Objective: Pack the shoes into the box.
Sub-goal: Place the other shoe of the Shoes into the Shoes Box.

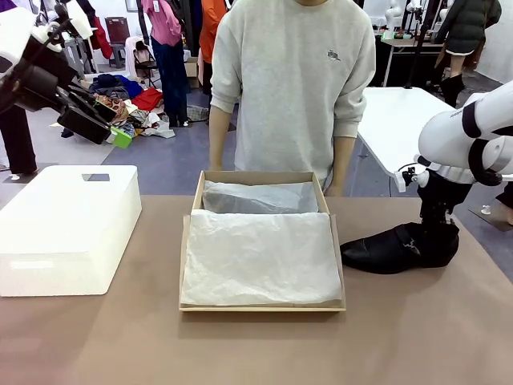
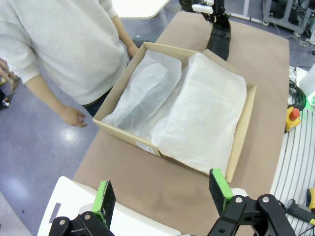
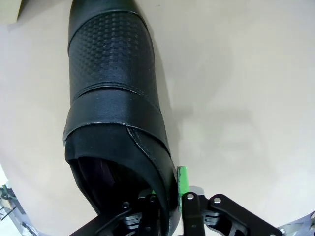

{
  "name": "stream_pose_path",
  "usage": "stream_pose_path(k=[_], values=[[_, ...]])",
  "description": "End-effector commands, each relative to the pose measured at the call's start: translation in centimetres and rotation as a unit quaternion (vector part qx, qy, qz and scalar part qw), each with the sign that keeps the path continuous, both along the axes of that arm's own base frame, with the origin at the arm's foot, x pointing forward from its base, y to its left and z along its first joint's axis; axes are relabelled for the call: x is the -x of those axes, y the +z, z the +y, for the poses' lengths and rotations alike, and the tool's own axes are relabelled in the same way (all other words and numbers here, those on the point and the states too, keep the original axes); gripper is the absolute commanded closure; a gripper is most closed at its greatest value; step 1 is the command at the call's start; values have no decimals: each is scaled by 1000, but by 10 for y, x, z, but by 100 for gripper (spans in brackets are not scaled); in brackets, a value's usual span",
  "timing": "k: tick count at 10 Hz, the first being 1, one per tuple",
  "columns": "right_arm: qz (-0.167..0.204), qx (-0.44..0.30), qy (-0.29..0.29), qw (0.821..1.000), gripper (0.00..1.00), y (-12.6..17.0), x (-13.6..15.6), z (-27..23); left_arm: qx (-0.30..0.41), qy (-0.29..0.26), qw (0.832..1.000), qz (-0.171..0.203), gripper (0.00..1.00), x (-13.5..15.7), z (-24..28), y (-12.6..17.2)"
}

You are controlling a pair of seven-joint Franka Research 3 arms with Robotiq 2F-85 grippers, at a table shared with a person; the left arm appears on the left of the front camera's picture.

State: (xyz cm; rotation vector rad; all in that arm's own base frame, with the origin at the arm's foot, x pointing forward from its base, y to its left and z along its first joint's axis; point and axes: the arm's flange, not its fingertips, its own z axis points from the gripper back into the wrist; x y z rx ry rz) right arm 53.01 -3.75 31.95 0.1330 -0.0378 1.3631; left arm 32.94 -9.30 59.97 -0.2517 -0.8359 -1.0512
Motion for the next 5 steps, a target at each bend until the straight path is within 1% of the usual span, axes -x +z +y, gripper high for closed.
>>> stream_pose_path(k=[1, 3, 5], values=[[2, -19, -2, 1000, 100, 3, -5, -3, 4, -8, 1000, 0, 0, -1, 1, 0], [4, -19, -5, 1000, 100, 3, -6, -4, 4, -8, 1000, 0, 0, -1, 1, 0], [-12, -23, -28, 999, 100, 9, -8, -7, 4, -8, 1000, 0, 0, -1, 1, 0]])
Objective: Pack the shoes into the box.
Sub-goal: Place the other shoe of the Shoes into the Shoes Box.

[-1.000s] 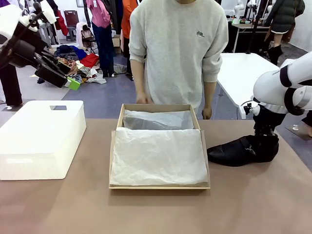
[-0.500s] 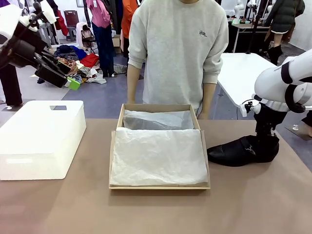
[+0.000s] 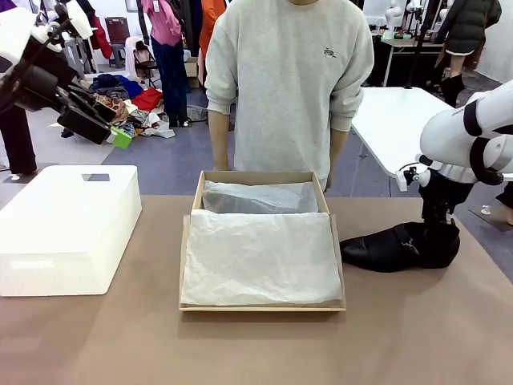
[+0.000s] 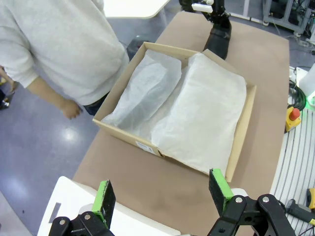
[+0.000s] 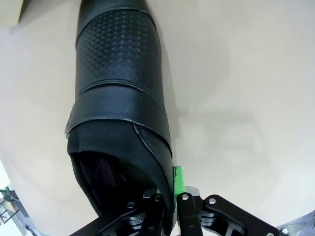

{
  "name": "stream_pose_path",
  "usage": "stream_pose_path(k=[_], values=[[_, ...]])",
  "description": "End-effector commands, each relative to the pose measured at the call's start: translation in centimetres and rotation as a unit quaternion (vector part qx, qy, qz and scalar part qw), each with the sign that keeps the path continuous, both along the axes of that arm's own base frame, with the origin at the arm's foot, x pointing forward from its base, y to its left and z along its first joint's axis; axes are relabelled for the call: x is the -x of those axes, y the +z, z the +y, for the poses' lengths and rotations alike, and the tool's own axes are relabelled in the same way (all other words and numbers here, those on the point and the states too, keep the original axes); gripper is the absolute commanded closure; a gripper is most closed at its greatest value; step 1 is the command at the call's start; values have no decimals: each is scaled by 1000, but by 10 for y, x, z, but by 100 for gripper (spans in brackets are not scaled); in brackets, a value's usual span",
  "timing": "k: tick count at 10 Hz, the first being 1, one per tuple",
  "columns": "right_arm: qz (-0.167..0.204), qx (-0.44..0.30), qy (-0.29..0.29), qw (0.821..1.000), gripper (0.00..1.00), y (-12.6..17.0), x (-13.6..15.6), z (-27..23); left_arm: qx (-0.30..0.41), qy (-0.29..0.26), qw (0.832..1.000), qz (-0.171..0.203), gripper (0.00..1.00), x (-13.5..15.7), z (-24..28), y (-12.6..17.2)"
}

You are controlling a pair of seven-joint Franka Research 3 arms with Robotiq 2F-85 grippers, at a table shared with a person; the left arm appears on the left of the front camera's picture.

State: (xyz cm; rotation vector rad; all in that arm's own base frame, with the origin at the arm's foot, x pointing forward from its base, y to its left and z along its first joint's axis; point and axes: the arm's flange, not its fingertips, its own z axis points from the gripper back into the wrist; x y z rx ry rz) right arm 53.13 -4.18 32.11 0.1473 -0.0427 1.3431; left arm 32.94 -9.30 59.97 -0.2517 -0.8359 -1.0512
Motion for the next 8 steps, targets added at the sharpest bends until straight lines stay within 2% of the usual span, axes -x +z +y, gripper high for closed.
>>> stream_pose_path(k=[1, 5, 6, 8], values=[[-13, -8, -33, 999, 100, 21, -9, -5, 4, -8, 1000, -1, 0, -1, 1, 0], [4, -14, -127, 992, 100, 119, -16, 3, 4, -8, 1000, -1, 0, -1, 1, 0], [1, -20, -158, 987, 100, 139, -15, 7, 4, -8, 1000, -1, 0, -1, 1, 0], [25, -55, -223, 973, 100, 163, -20, 12, 4, -8, 1000, -1, 0, -1, 1, 0]])
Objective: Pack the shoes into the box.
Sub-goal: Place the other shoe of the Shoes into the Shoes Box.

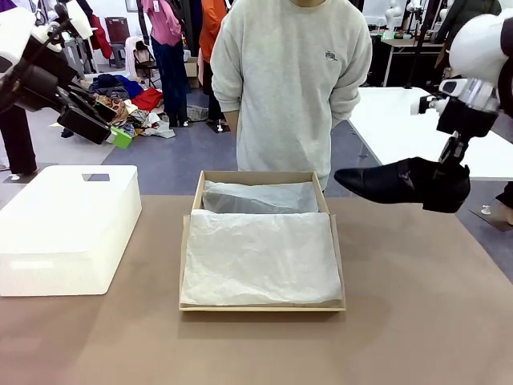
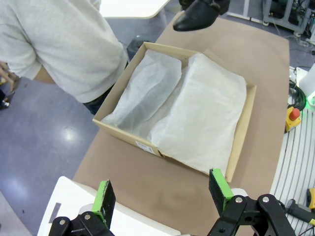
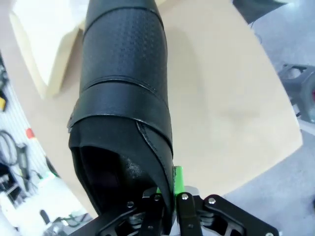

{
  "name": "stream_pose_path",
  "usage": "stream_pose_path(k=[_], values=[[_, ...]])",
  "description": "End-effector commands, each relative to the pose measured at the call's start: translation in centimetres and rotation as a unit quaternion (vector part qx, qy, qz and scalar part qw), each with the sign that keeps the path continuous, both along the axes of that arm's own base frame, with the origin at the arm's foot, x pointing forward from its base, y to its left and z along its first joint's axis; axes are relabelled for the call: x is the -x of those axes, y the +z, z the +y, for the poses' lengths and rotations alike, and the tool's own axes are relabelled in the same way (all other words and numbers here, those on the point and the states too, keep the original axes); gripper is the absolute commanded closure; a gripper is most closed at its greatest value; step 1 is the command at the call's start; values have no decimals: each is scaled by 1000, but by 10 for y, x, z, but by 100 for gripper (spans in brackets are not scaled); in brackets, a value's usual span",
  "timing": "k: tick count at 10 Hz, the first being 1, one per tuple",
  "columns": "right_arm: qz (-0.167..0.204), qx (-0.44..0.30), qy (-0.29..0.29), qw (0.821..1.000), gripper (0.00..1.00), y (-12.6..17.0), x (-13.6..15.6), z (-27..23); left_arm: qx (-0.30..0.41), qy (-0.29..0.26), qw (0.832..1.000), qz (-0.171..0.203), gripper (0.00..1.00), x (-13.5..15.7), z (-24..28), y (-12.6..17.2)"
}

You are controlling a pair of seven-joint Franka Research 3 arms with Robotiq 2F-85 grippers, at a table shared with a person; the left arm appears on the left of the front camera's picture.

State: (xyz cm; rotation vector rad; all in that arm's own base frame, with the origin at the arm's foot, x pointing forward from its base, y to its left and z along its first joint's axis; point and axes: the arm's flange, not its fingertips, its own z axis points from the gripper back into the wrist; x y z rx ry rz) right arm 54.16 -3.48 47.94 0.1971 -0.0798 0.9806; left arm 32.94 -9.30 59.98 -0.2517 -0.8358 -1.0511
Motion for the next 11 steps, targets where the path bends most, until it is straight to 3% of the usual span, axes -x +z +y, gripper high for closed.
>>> stream_pose_path(k=[1, 3, 4, 5, 10, 11], values=[[19, -12, -84, 996, 100, 11, -13, 8, 4, -8, 1000, -1, 0, -1, 1, 0], [4, -11, -75, 997, 100, 19, -8, 18, 4, -8, 1000, -1, 0, -1, 1, 0], [-51, 34, -41, 997, 100, 20, -9, 23, 4, -8, 1000, -1, 0, -1, 1, 0], [15, -5, -72, 997, 100, 11, -5, 8, 4, -8, 1000, -1, 0, -1, 1, 0], [14, 5, -68, 998, 100, 5, -7, 8, 4, -8, 1000, -1, 0, -1, 1, 0], [3, -10, -112, 994, 100, 10, -9, 24, 4, -8, 1000, -1, 0, -1, 1, 0]])
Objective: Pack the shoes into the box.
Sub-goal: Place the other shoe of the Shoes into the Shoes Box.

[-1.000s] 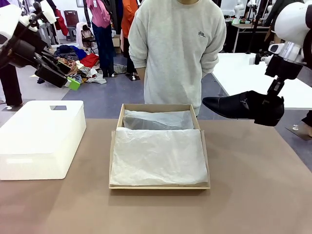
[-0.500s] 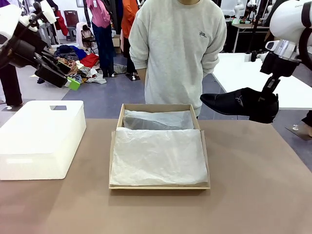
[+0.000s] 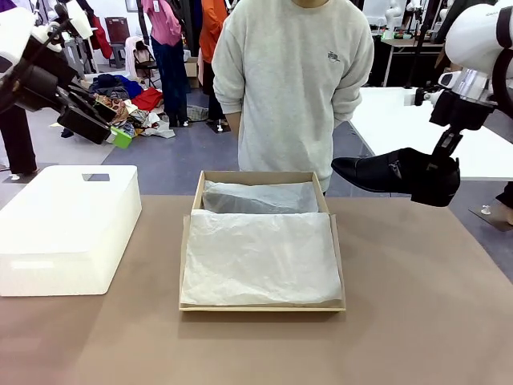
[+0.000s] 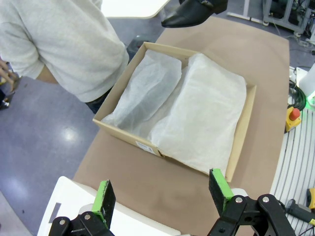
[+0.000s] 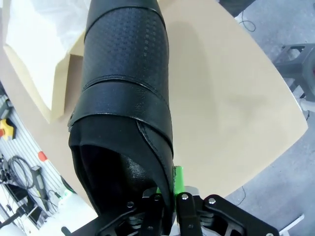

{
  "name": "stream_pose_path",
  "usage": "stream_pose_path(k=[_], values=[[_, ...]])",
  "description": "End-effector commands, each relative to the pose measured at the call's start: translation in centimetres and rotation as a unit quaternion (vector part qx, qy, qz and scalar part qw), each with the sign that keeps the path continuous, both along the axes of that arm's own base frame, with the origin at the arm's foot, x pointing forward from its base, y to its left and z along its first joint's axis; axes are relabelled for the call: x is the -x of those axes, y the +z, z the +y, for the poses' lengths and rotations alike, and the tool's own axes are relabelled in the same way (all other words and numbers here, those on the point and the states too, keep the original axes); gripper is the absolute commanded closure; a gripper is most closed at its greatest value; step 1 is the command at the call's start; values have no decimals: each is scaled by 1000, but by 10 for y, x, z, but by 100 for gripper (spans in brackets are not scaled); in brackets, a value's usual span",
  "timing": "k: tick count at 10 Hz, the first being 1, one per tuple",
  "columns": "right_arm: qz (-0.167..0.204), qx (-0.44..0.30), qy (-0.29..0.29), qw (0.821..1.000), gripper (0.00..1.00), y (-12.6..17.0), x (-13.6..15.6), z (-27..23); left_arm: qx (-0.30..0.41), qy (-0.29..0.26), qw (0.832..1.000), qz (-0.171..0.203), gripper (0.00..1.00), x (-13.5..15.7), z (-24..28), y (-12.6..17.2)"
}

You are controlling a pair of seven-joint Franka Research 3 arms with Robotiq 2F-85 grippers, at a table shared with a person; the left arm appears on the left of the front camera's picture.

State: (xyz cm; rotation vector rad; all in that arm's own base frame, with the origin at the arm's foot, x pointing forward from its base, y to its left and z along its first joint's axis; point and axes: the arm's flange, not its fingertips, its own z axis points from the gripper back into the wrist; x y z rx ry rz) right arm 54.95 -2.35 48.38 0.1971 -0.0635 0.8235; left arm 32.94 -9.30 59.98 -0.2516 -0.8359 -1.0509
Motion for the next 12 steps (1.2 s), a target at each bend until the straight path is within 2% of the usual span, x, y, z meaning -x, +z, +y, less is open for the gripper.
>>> stream_pose_path(k=[1, 5, 7, 8, 9, 10, 12], values=[[-21, -9, -78, 997, 100, 15, 2, 27, 4, -8, 1000, 0, 0, -1, 1, 0], [-47, -9, -242, 969, 100, 51, 26, 83, 4, -8, 1000, 0, 0, -1, 1, 0], [-58, 16, -346, 936, 100, 55, 23, 115, 4, -8, 1000, 0, 0, -1, 1, 0], [-78, 23, -383, 920, 100, 53, 20, 128, 4, -8, 1000, 0, 0, -1, 1, 0], [-71, 17, -392, 917, 100, 50, 17, 142, 4, -8, 1000, 0, 0, -1, 1, 0], [-85, 28, -420, 903, 100, 45, 11, 154, 4, -8, 1000, 0, 0, -1, 1, 0], [-74, 28, -436, 896, 100, 36, 3, 176, 4, -8, 1000, 0, 0, -1, 1, 0]])
